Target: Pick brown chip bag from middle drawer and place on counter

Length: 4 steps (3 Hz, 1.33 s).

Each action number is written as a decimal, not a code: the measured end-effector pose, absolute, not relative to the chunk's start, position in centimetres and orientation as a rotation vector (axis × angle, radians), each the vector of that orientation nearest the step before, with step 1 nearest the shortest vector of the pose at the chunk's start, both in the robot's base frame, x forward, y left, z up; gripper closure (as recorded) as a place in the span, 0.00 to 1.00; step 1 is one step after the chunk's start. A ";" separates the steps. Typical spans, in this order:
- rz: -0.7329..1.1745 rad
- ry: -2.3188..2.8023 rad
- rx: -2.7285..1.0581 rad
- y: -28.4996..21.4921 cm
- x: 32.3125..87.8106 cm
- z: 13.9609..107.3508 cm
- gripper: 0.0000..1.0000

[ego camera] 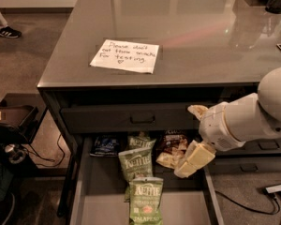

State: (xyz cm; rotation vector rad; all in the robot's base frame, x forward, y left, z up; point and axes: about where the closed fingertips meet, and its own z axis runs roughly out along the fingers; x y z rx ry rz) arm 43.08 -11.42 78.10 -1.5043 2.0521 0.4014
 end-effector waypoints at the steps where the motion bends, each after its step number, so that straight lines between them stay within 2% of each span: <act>1: 0.367 2.040 -1.543 -11.2 43.0 76.8 0.00; 3: 0.220 1.980 -1.595 -11.6 44.8 67.1 0.00; 4: 0.200 1.963 -1.570 -11.9 47.9 61.1 0.00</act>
Offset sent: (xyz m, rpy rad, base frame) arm 0.0225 -0.0062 -0.1031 -0.1693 -0.1615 0.0224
